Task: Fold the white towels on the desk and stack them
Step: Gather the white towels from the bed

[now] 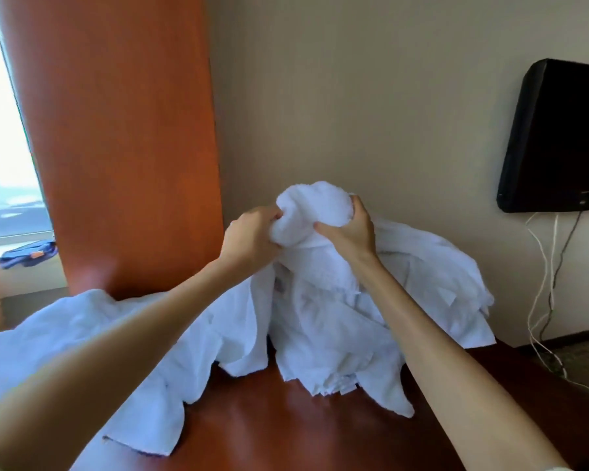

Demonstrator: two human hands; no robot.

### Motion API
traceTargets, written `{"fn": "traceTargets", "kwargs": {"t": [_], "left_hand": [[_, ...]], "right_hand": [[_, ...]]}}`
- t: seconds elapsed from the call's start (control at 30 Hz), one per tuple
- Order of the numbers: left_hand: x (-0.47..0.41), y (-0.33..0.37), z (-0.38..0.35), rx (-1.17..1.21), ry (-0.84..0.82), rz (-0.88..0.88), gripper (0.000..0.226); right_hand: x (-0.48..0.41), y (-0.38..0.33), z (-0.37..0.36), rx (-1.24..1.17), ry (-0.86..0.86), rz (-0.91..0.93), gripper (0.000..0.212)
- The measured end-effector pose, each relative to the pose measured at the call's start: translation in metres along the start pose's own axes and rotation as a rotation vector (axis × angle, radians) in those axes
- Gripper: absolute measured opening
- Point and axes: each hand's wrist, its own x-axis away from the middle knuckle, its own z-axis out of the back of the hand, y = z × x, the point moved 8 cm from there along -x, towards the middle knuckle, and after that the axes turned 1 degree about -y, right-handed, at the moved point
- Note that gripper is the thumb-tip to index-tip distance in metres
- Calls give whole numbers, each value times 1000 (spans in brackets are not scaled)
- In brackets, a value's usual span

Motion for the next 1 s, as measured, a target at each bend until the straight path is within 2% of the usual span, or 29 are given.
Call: {"fn": "traceTargets", "kwargs": {"t": [0.23,0.33,0.4,0.5,0.57,0.67,0.73,0.8,0.87,0.93,1.0], "left_hand": [[22,-63,81,-180,119,46,25],[37,-97,117,-291,187,94,33],[47,-126,143,-354,219,143,36],[77,-183,175,-457,234,291,27],[116,-227,179,-486,166,494,23],[193,-281,148,-482,-198,841,43],[221,-292,131,-501,-373,898,54],[224,-293,130,-475,-373,917,75],[210,-276,132,-407,-327,885,116],[180,-240,124,-449,-302,647,136],[151,-193,94,-499,-366,358,139]], "right_hand": [[15,-45,-99,-258,-137,-8,70],[30,-64,-151,-336,-226,-21,75],[45,-78,-193,-414,-304,-44,76],[79,-97,-268,-476,-502,-108,74],[112,-99,-321,-425,-714,-152,77],[171,-80,-376,-179,-1047,-139,100],[188,-70,-389,-77,-1070,-22,93],[183,-69,-386,-51,-1035,47,87],[171,-68,-369,-22,-1105,75,95],[149,-64,-341,35,-1160,164,92],[118,-46,-305,251,-1165,239,96]]}}
